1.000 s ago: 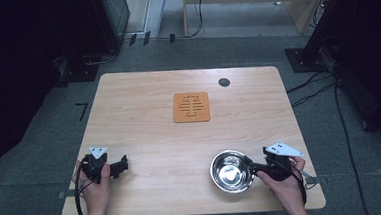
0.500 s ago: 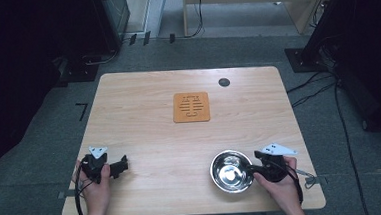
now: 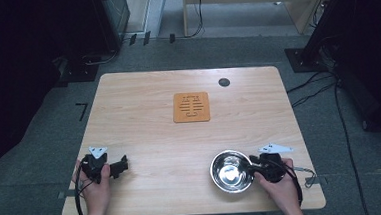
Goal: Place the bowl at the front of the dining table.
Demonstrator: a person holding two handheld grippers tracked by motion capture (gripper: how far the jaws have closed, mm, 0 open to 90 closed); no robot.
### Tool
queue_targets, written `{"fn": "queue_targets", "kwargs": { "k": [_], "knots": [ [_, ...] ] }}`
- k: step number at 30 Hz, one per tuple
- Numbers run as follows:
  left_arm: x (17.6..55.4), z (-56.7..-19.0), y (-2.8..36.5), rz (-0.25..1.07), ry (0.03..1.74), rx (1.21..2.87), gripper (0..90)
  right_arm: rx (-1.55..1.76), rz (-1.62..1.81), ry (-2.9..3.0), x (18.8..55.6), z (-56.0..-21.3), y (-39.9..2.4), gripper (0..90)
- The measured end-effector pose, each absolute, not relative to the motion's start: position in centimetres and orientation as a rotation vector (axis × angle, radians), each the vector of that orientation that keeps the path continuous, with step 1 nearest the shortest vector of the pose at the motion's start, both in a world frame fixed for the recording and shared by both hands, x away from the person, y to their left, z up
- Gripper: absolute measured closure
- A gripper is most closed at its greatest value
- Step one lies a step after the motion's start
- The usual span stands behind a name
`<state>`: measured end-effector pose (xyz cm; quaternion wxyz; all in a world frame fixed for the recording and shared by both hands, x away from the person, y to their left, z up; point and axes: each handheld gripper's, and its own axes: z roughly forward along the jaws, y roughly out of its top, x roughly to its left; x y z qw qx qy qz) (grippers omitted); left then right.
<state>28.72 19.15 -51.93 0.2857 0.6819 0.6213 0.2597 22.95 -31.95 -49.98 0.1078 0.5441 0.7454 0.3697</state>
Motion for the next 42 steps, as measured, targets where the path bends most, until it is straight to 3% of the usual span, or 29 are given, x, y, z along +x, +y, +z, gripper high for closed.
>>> {"fn": "queue_targets", "kwargs": {
  "k": [8, 19, 27, 42],
  "knots": [
    [28.7, -51.9, 19.2, 0.694, 1.661, 1.824, 0.8, 1.601, 1.130, 2.170, 22.7, -50.1, -31.9, 72.3],
    [28.7, -51.9, 19.1, 0.694, 1.661, 1.823, 0.8, 1.605, 1.060, 2.179, 22.8, -50.1, -31.5, 78.1],
    [28.7, -51.9, 19.1, 0.694, 1.661, 1.823, 0.8, 1.709, 1.322, 2.090, 22.7, -49.9, -32.4, 83.6],
    [28.7, -51.9, 19.2, 0.694, 1.661, 1.823, 0.9, 1.725, 1.368, 2.008, 22.7, -49.5, -32.3, 84.5]
  ]
}}
